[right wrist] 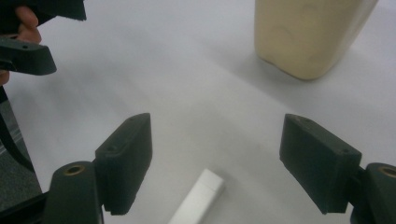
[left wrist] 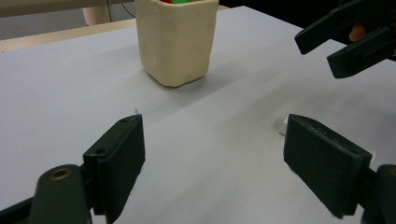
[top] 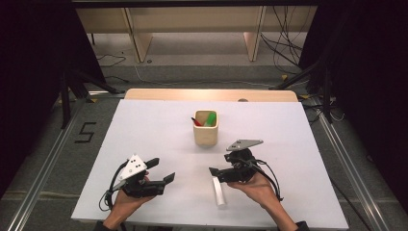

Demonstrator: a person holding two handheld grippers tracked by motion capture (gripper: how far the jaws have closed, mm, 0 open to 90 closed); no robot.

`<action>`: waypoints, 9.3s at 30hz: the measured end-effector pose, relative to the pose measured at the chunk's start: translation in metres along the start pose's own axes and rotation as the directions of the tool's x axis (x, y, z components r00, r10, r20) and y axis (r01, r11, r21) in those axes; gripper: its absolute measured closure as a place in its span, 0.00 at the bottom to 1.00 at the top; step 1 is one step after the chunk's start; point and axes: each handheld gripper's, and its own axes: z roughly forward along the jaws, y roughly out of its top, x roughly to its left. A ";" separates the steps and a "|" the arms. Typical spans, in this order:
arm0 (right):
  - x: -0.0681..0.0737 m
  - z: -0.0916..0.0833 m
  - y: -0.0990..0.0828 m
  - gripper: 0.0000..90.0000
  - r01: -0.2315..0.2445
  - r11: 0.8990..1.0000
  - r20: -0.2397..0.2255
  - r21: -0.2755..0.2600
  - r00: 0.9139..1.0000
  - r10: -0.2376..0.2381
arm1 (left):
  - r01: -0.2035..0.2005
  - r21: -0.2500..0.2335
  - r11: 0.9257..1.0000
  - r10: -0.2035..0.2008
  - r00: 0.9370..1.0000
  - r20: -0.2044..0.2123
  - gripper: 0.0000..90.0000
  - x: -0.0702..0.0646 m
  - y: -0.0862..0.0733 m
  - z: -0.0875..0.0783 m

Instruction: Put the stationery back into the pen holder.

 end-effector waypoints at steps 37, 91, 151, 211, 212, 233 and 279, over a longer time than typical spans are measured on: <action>0.027 0.018 -0.030 0.31 0.026 0.969 0.029 0.244 0.999 -0.034 | -0.003 0.004 1.000 0.003 1.000 0.001 0.22 0.000 0.000 0.001; 0.040 0.035 -0.044 0.71 0.085 0.915 0.105 0.395 0.985 -0.137 | -0.009 0.010 1.000 0.009 1.000 0.006 0.22 -0.002 -0.001 0.002; 0.074 0.003 -0.060 0.75 0.755 0.651 0.205 0.082 0.627 -0.752 | -0.177 0.226 0.958 0.123 0.964 0.235 0.23 -0.031 0.044 0.026; 0.092 0.016 -0.082 0.75 0.953 0.261 0.379 0.155 0.187 -0.906 | -0.437 0.511 0.740 0.114 0.831 0.545 0.54 -0.056 0.063 0.080; 0.092 0.016 -0.082 0.75 0.954 0.254 0.374 0.161 0.180 -0.910 | -0.440 0.511 0.738 0.112 0.827 0.550 0.55 -0.055 0.063 0.081; 0.094 0.018 -0.086 0.75 0.964 0.209 0.354 0.162 0.141 -0.924 | -0.469 0.540 0.699 0.084 0.803 0.590 0.69 -0.055 0.061 0.089; 0.025 -0.032 -0.058 0.36 0.366 0.911 0.118 -0.190 0.930 -0.349 | -0.303 0.447 0.842 0.102 0.902 0.420 0.78 -0.023 0.076 0.070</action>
